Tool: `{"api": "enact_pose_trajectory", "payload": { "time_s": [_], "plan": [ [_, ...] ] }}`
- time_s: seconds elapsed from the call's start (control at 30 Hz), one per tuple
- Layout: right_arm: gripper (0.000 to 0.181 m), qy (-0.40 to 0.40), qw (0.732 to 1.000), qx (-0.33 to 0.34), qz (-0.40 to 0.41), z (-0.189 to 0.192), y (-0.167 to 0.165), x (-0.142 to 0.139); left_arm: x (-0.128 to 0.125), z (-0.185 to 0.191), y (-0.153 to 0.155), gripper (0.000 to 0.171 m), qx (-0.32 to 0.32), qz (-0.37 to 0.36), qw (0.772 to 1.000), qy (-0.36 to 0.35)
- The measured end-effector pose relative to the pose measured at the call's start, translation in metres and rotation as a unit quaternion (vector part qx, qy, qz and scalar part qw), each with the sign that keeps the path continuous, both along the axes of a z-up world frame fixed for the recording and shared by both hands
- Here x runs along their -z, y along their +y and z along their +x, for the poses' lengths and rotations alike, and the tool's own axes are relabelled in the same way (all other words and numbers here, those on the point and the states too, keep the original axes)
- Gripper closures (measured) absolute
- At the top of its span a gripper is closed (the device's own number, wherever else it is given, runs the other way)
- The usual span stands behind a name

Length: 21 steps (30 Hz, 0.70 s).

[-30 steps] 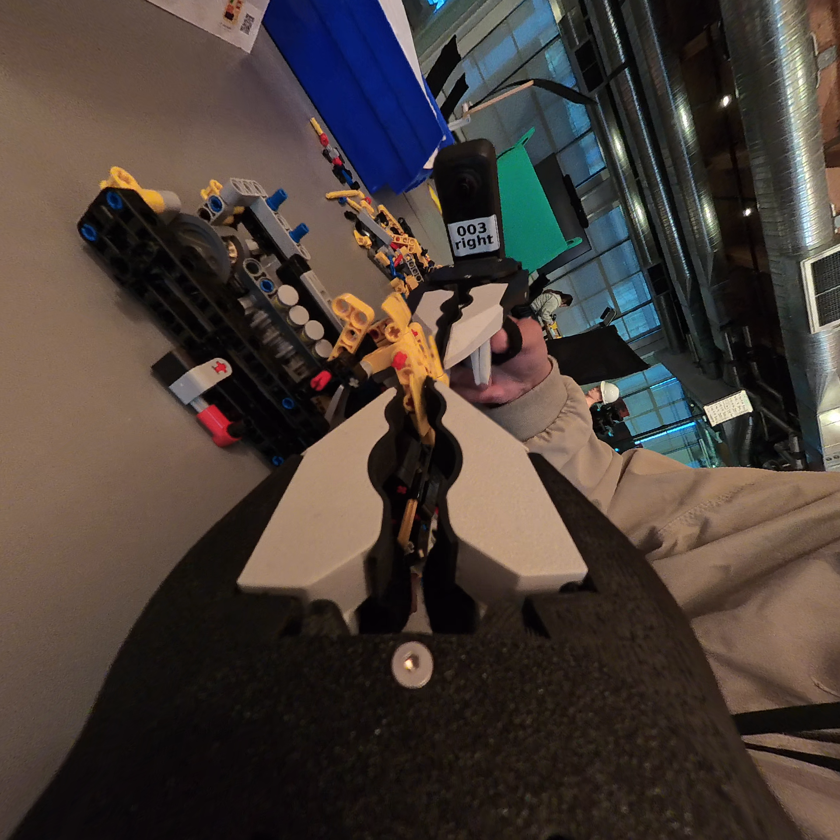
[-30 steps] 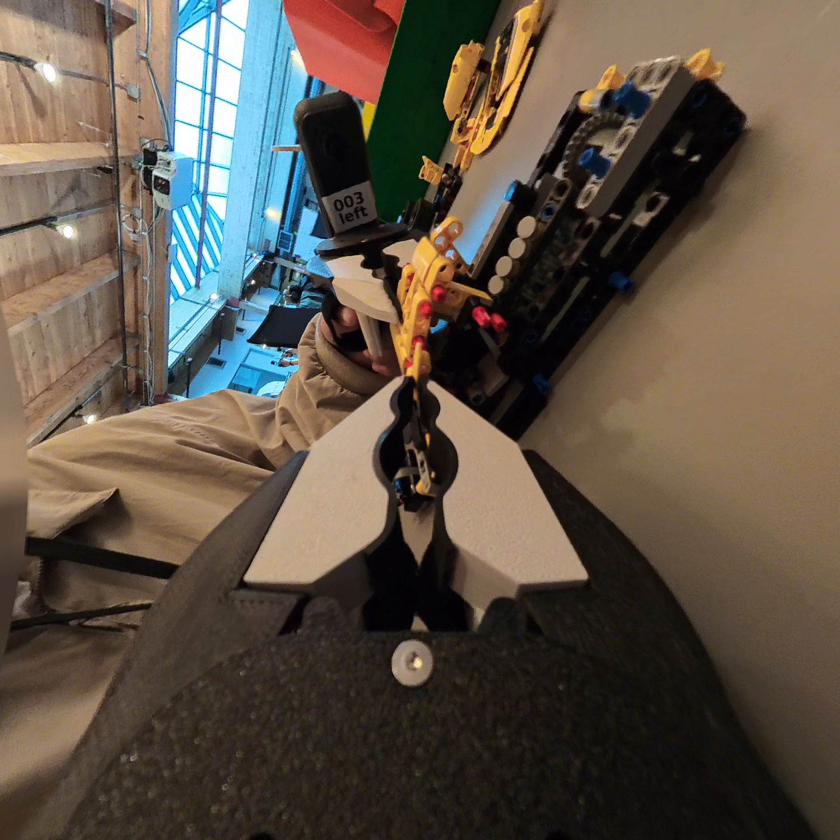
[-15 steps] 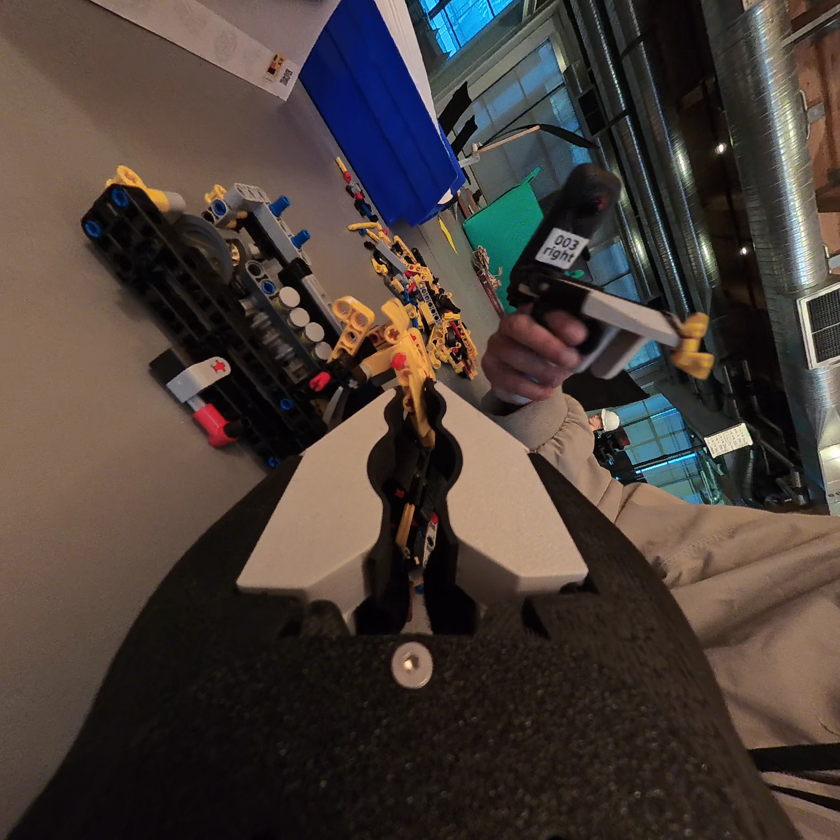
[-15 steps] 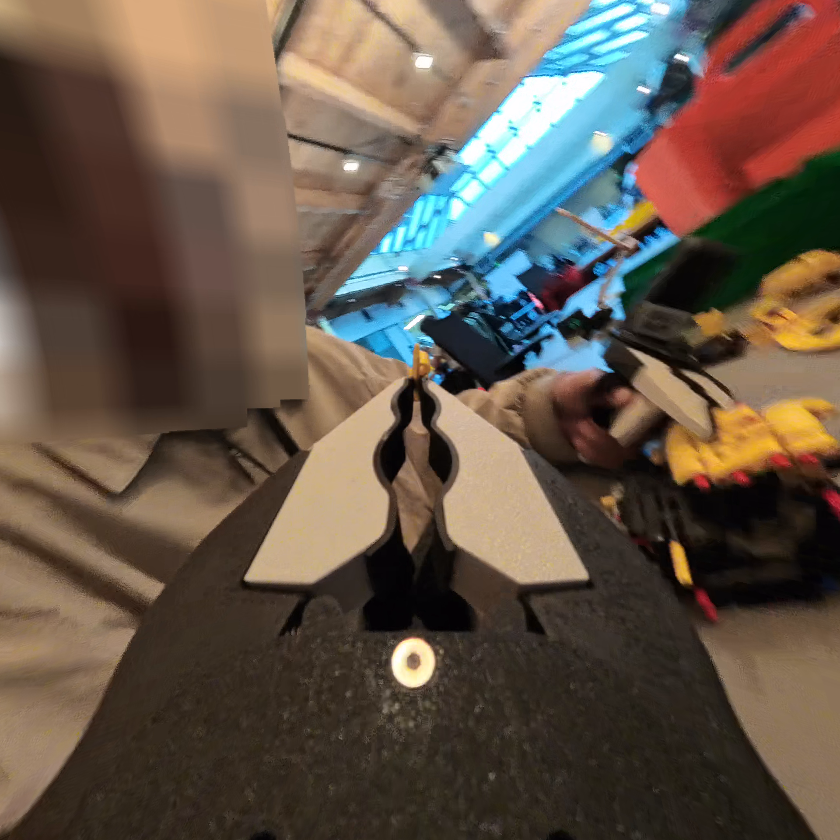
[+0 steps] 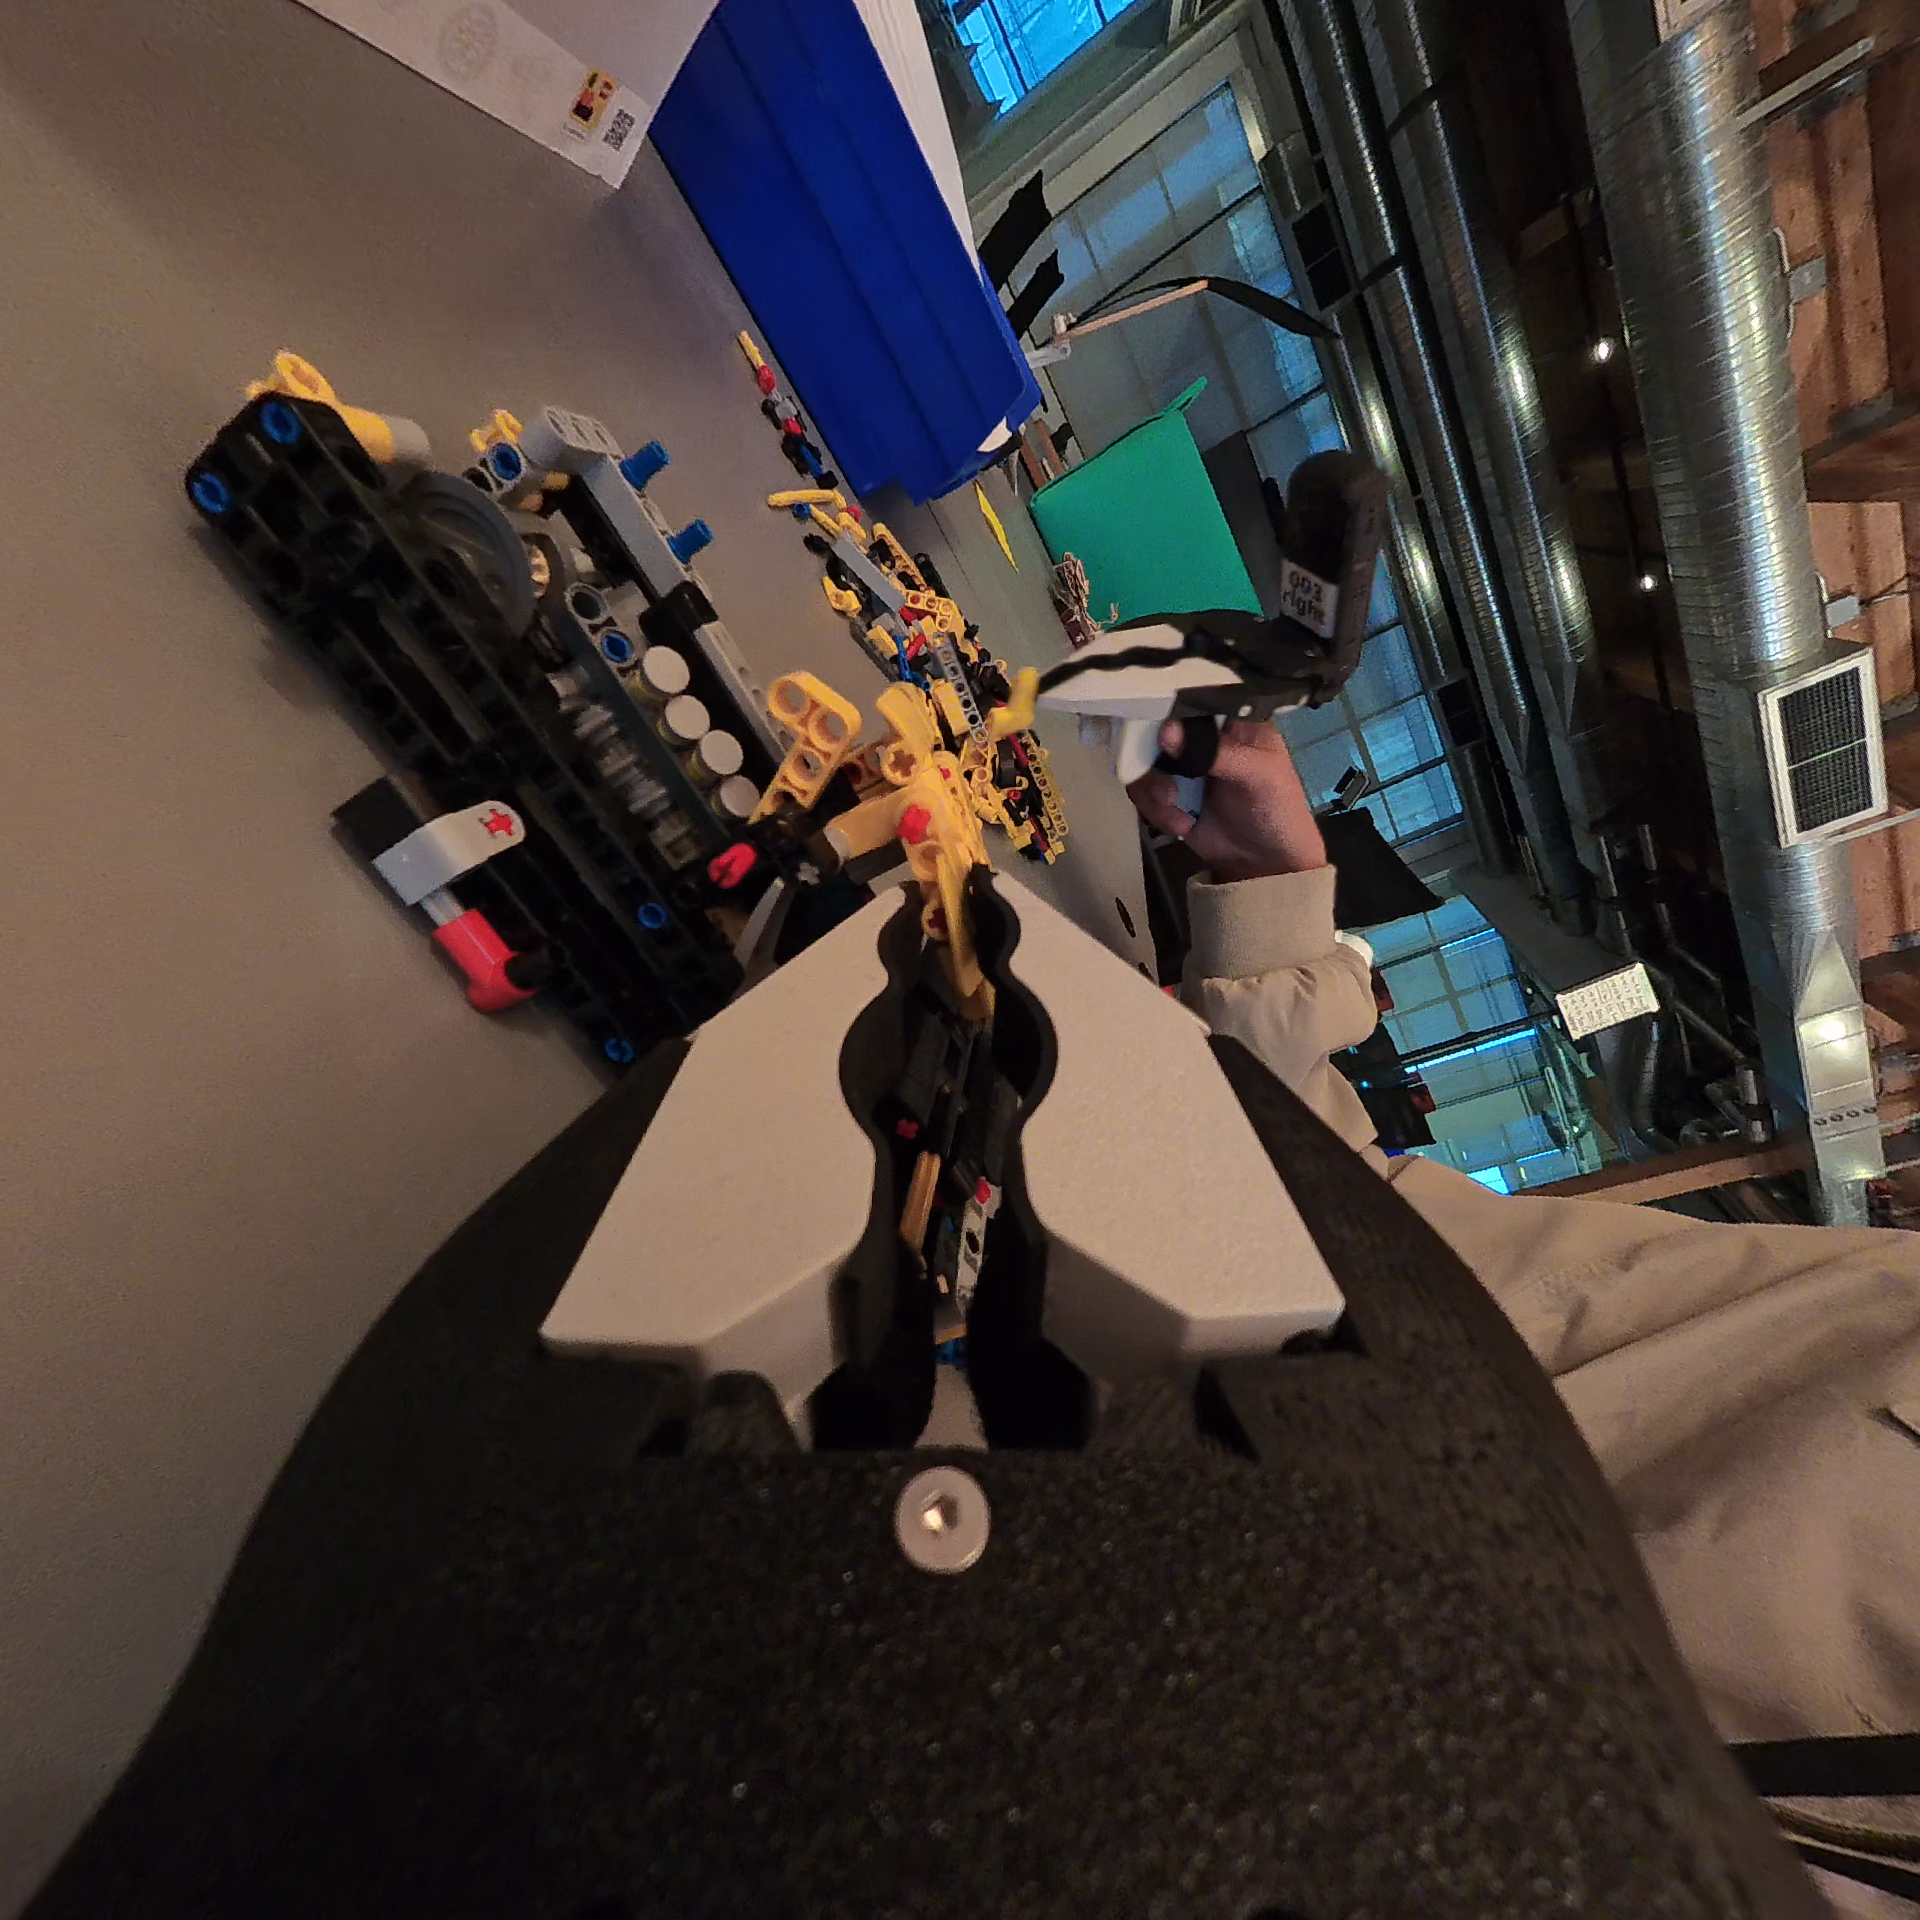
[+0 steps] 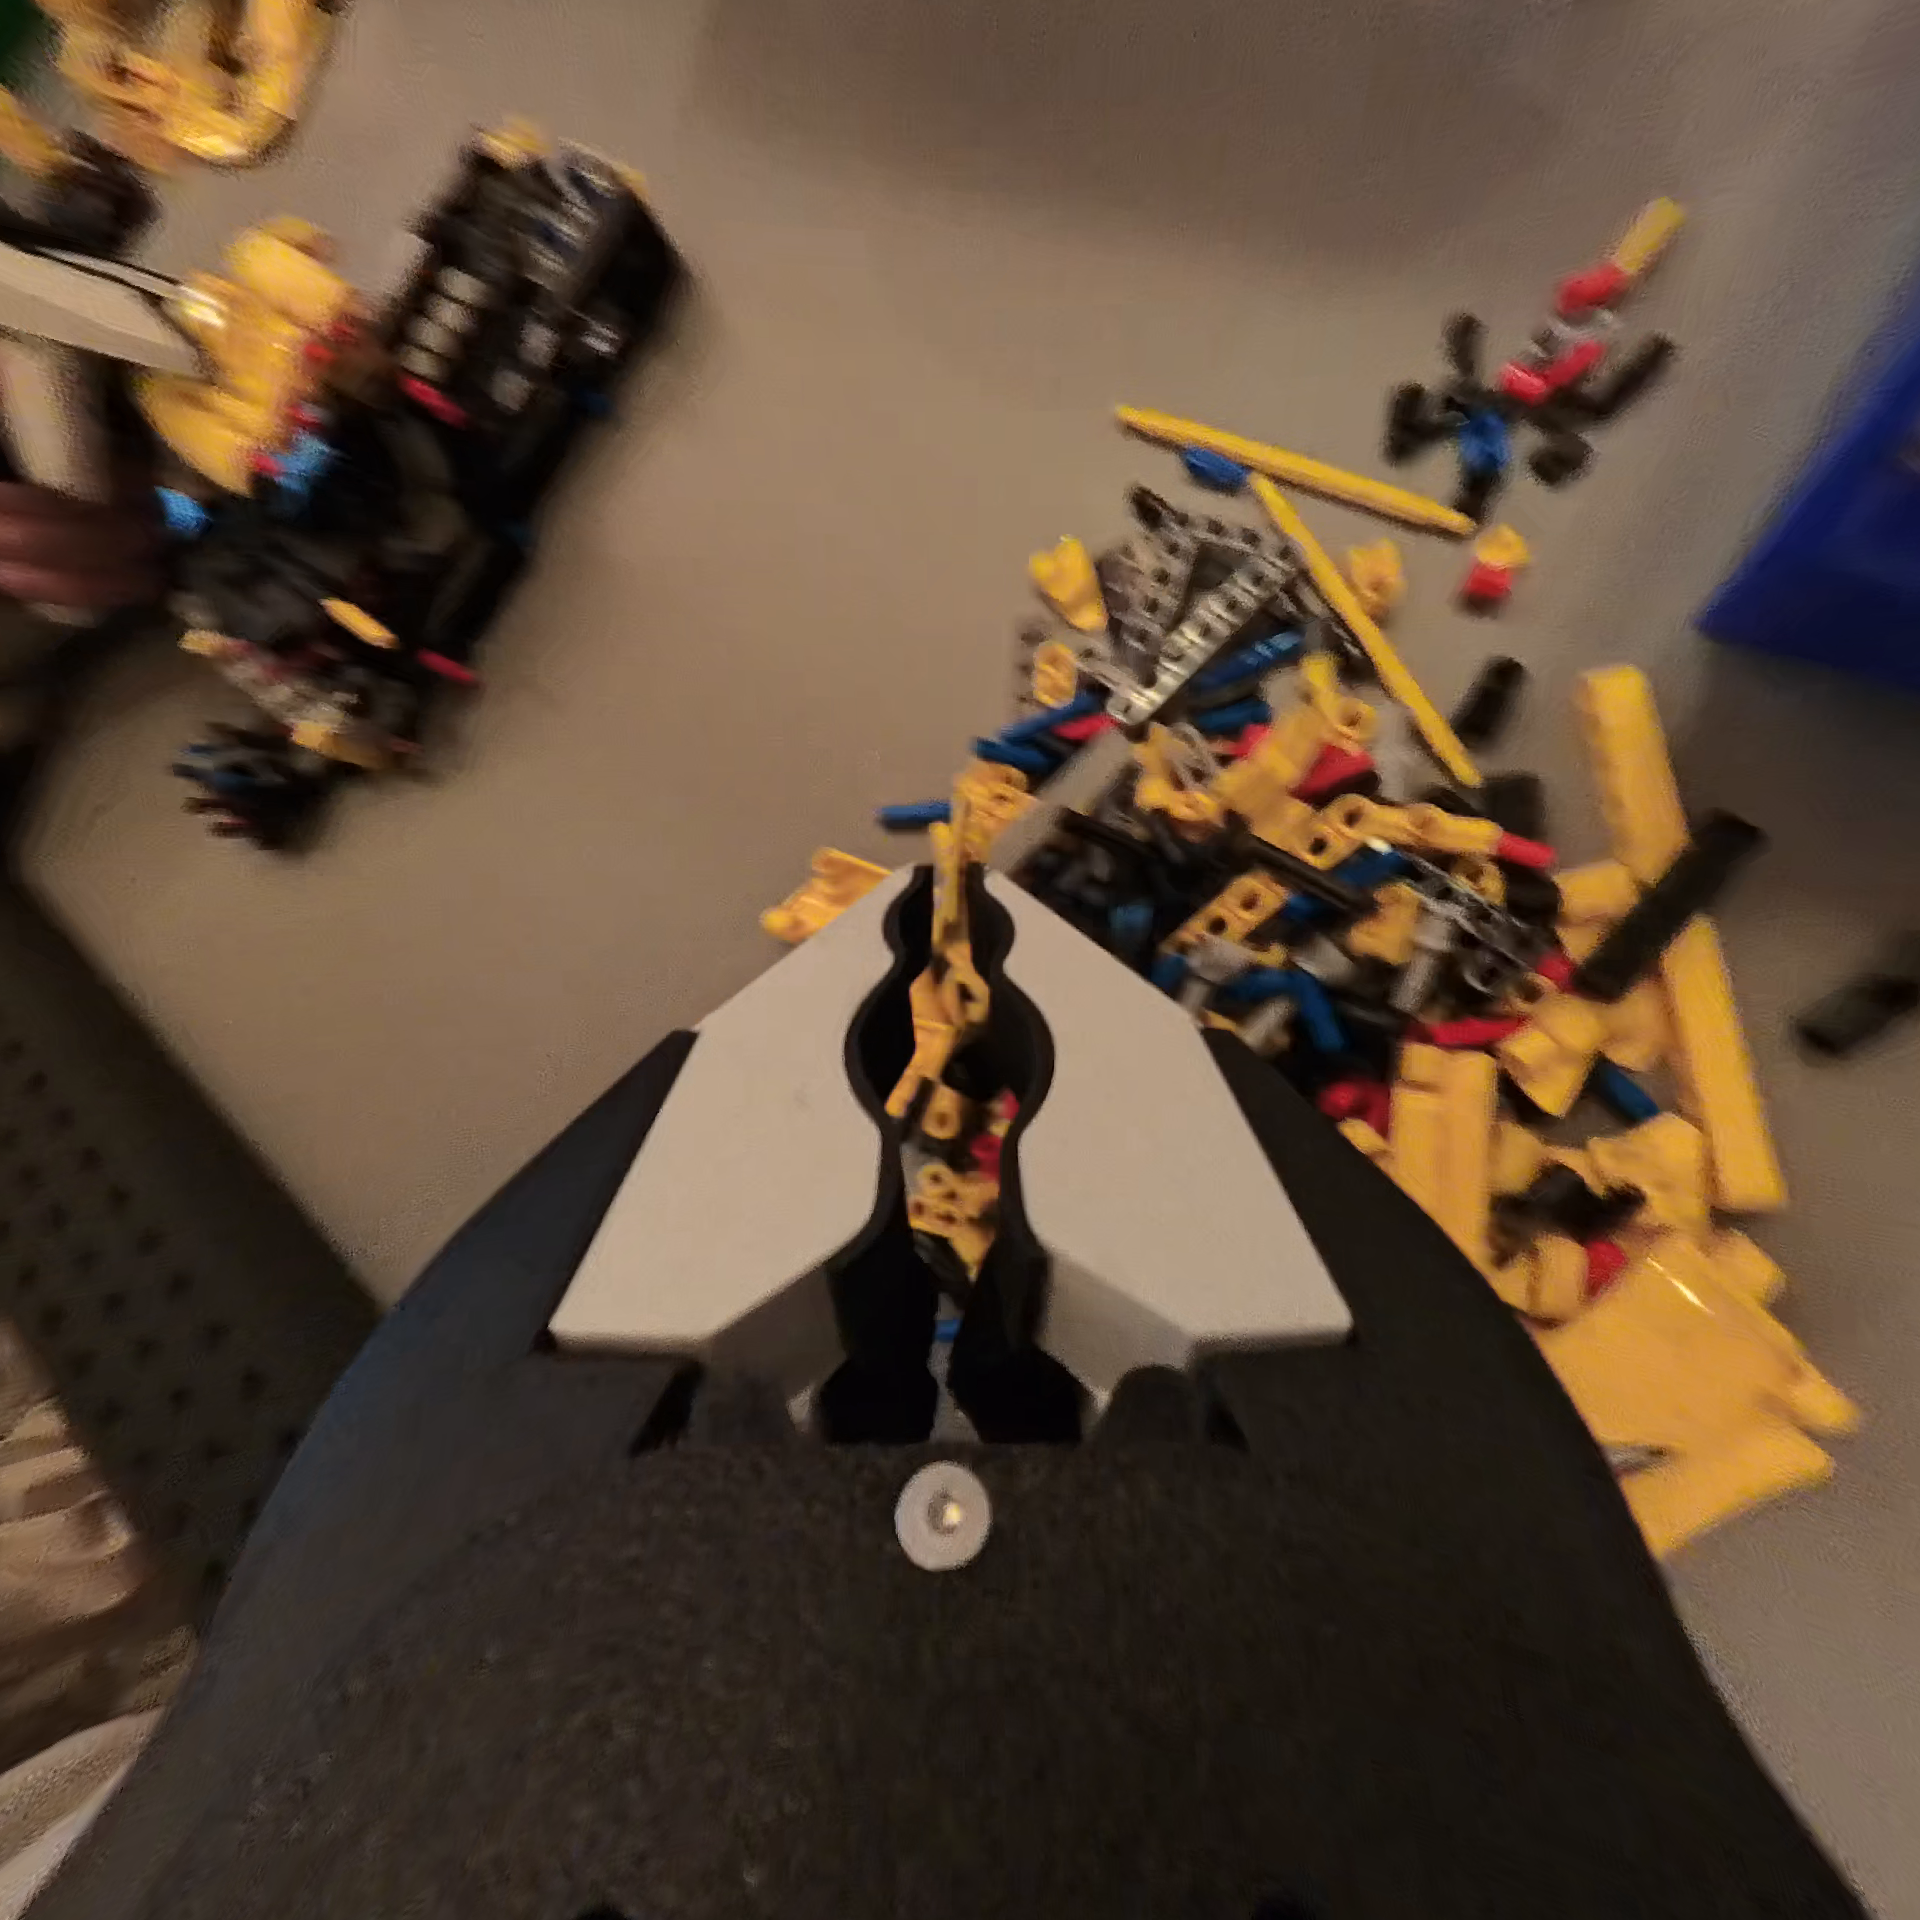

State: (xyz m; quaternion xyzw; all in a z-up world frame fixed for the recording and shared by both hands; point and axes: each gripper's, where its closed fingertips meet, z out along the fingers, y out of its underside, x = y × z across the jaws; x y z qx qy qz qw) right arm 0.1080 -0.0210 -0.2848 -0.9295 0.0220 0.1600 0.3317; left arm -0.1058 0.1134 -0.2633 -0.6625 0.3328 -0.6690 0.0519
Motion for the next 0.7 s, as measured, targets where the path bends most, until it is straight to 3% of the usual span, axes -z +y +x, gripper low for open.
{"api": "enact_pose_trajectory", "payload": {
  "time_s": [0.07, 0.17, 0.23, 0.3, 0.37, 0.43, 0.5, 0.7],
  "plan": [
    [0.166, -0.002, 1.0, 0.019, -0.007, 0.009, 0.003, 0.007, 0.0, 0.0, 0.0, 0.163, -0.001, 0.001, 1.0, -0.001],
    [0.161, -0.006, 0.997, 0.028, 0.072, 0.0, 0.035, -0.018, 0.0, -0.001, -0.001, 0.163, 0.002, -0.002, 1.0, -0.001],
    [0.16, 0.087, 0.984, -0.047, 0.15, -0.057, 0.06, -0.049, 0.0, -0.001, -0.001, 0.163, 0.002, -0.006, 1.0, -0.001],
    [0.151, 0.249, 0.946, -0.105, 0.179, -0.122, 0.081, -0.071, 0.0, -0.001, -0.001, 0.163, -0.001, -0.017, 1.0, 0.0],
    [0.149, 0.382, 0.911, -0.124, 0.092, -0.173, 0.094, -0.054, 0.0, -0.001, -0.001, 0.163, -0.006, -0.034, 0.999, 0.0],
    [0.148, 0.409, 0.903, -0.13, 0.009, -0.2, 0.096, -0.024, 0.0, -0.002, -0.001, 0.164, -0.006, -0.044, 0.999, -0.001],
    [0.154, 0.396, 0.913, -0.102, 0.007, -0.2, 0.103, -0.011, 0.0, -0.001, -0.001, 0.163, -0.006, -0.046, 0.999, 0.0],
    [0.17, 0.474, 0.874, -0.108, 0.008, -0.213, 0.111, -0.011, 0.0, -0.001, -0.001, 0.164, -0.003, -0.06, 0.998, 0.0]
  ]
}}
